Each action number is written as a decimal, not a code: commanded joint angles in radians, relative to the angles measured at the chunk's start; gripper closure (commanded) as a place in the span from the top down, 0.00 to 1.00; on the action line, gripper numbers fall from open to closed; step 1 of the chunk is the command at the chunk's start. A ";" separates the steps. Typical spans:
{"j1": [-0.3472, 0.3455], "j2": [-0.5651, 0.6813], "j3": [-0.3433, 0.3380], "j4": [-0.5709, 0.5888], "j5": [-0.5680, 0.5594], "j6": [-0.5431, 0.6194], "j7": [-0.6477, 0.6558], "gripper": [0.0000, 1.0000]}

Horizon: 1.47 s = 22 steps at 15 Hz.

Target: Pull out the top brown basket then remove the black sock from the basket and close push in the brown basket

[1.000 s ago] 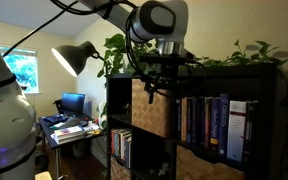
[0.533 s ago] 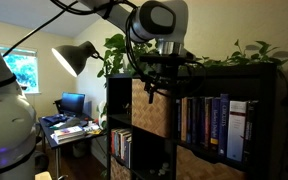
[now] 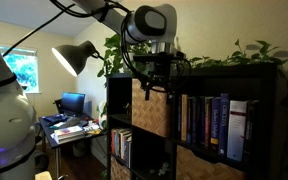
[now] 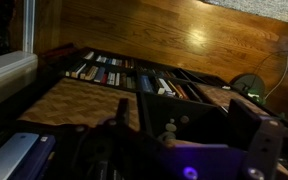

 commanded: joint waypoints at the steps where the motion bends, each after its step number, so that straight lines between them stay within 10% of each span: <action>1: -0.012 -0.008 0.059 0.002 0.017 0.005 0.165 1.00; 11: 0.001 -0.001 0.073 0.009 0.059 -0.020 0.202 1.00; 22: -0.007 -0.011 0.195 -0.008 0.349 0.152 0.724 1.00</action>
